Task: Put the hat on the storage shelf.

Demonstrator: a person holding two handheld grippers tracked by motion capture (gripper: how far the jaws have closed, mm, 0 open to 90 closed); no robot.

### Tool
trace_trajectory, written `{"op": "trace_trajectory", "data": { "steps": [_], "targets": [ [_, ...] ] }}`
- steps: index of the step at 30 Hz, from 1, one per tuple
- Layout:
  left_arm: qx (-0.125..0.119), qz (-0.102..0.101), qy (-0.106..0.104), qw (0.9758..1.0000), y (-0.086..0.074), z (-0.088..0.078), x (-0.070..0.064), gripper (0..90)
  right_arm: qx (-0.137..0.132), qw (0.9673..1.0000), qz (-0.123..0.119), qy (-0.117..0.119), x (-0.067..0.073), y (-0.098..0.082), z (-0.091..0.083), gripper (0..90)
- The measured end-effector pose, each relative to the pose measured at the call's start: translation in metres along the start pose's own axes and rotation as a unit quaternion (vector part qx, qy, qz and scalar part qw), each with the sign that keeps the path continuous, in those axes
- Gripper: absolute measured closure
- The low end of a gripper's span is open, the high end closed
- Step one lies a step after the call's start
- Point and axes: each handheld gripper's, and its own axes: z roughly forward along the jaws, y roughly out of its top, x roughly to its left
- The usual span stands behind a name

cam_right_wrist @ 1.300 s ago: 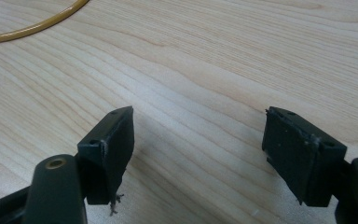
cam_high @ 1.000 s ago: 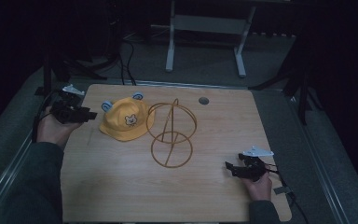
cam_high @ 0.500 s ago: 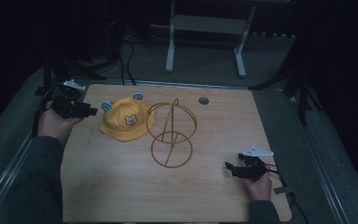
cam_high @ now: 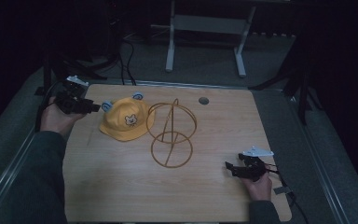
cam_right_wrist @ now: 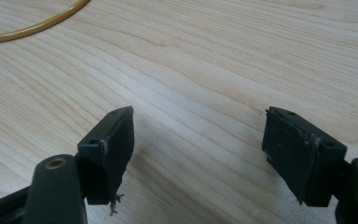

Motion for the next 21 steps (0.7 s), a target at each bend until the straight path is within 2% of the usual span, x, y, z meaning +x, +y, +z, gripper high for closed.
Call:
{"op": "trace_trajectory", "data": {
  "steps": [21],
  "targets": [
    [0.009, -0.001, -0.012, 0.9999, 0.016, 0.012, 0.003, 58.8, 0.000, 1.0000, -0.001, 0.001, 0.000, 0.000, 0.000, 25.0]
  ]
}}
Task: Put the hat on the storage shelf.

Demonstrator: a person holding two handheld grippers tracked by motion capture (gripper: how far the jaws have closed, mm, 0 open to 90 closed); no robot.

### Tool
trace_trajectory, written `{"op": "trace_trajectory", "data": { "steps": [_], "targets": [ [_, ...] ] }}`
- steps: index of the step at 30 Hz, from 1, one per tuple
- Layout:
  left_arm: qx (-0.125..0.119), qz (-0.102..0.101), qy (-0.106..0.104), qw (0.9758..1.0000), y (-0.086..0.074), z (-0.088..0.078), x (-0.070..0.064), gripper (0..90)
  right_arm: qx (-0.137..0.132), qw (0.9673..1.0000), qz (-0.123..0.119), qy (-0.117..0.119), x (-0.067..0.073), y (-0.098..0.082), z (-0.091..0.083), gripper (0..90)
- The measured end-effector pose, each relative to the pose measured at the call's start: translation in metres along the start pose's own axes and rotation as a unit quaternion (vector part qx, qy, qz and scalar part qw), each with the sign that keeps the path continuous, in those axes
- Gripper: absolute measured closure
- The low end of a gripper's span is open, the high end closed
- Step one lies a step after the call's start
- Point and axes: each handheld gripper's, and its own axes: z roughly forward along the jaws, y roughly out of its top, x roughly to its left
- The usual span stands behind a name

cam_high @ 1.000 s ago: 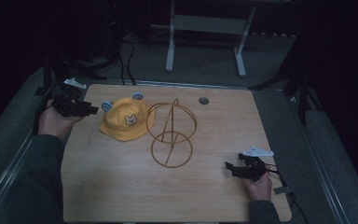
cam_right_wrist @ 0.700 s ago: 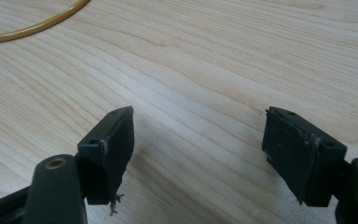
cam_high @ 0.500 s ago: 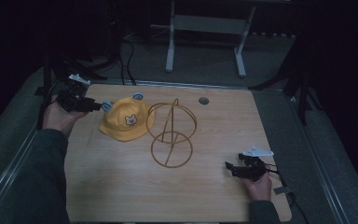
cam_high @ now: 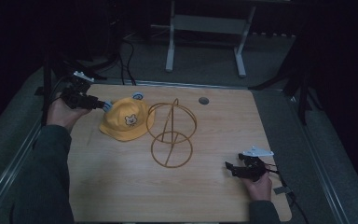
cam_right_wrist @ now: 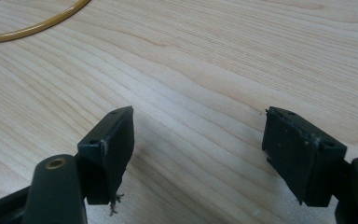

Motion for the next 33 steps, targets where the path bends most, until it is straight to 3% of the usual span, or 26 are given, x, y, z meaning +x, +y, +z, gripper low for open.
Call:
{"op": "trace_trajectory", "data": {
  "steps": [10, 33],
  "targets": [
    [0.012, -0.003, -0.007, 0.9999, 0.012, 0.005, 0.000, 58.8, 0.000, 1.0000, 0.000, 0.000, 0.000, 0.000, 0.000, 25.0],
    [0.043, 0.015, -0.017, 0.9988, 0.036, 0.029, -0.008, 56.9, 0.000, 1.0000, 0.000, 0.000, 0.000, 0.000, 0.000, 25.0]
  ]
}}
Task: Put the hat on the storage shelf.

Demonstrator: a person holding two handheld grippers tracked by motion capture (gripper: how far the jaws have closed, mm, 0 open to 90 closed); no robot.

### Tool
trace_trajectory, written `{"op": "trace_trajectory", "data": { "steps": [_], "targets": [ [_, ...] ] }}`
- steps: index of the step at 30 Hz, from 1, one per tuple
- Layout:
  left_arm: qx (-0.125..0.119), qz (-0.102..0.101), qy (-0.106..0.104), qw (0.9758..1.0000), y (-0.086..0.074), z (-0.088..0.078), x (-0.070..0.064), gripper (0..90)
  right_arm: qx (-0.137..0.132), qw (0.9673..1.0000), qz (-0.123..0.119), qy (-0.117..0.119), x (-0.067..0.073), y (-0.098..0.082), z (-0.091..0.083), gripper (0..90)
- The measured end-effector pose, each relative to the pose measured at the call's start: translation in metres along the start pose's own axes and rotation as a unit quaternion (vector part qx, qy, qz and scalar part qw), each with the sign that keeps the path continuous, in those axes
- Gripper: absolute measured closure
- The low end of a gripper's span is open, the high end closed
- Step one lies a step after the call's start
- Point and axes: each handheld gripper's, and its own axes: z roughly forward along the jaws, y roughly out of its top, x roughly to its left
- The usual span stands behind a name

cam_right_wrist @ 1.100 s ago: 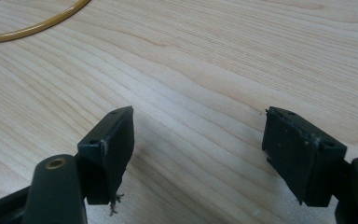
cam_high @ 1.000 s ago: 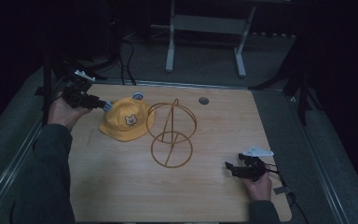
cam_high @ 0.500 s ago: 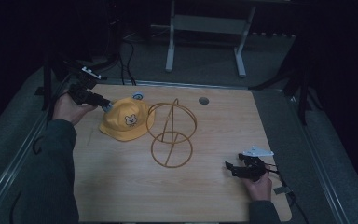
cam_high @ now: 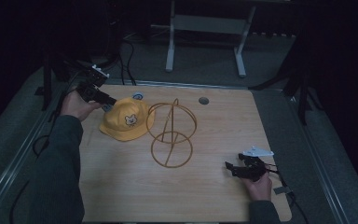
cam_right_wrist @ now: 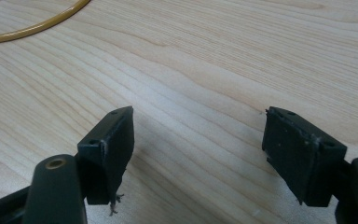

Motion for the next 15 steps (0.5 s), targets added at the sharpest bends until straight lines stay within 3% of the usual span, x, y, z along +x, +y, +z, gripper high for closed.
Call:
{"op": "trace_trajectory", "data": {
  "steps": [15],
  "targets": [
    [0.013, 0.016, 0.007, 0.9998, 0.023, 0.017, -0.012, 53.7, 0.000, 1.0000, -0.001, 0.001, 0.000, 0.000, 0.000, 24.8]
  ]
}}
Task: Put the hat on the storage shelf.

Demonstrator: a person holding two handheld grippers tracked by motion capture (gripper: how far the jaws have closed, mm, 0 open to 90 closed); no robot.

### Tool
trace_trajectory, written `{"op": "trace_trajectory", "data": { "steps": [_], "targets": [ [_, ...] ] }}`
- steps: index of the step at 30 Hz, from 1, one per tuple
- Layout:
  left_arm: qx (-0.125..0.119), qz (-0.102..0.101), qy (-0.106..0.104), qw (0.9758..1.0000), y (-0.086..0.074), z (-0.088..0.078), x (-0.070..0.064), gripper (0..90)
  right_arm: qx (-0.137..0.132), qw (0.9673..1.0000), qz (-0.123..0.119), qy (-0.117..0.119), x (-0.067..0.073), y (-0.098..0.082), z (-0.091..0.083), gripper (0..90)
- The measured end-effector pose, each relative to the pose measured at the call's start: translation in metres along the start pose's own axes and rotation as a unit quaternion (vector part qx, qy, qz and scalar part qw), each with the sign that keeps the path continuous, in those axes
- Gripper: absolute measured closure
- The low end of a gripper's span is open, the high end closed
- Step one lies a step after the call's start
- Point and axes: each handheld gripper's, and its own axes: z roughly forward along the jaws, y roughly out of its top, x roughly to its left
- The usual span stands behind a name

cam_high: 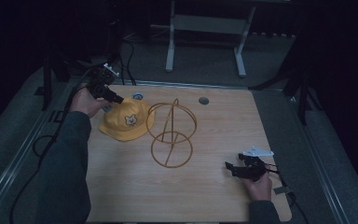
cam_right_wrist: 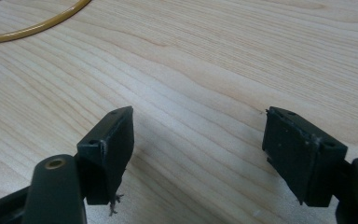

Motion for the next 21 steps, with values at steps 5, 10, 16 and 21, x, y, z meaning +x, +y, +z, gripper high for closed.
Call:
{"op": "trace_trajectory", "data": {
  "steps": [5, 10, 16, 21],
  "targets": [
    [0.003, 0.002, 0.001, 1.0000, 0.006, 0.007, -0.002, 50.1, 0.000, 1.0000, -0.001, 0.001, 0.000, 0.000, 0.000, 24.8],
    [0.004, -0.003, 0.001, 1.0000, 0.010, 0.014, -0.002, 47.9, 0.000, 1.0000, -0.001, 0.002, 0.000, 0.000, 0.000, 24.7],
    [0.010, -0.012, -0.002, 0.9999, 0.014, 0.024, -0.001, 46.2, 0.000, 1.0000, -0.002, 0.003, 0.000, 0.000, 0.000, 24.6],
    [0.021, -0.009, 0.008, 0.9997, 0.017, 0.030, -0.001, 45.1, 0.000, 1.0000, -0.002, 0.003, 0.000, 0.000, 0.000, 24.6]
  ]
}}
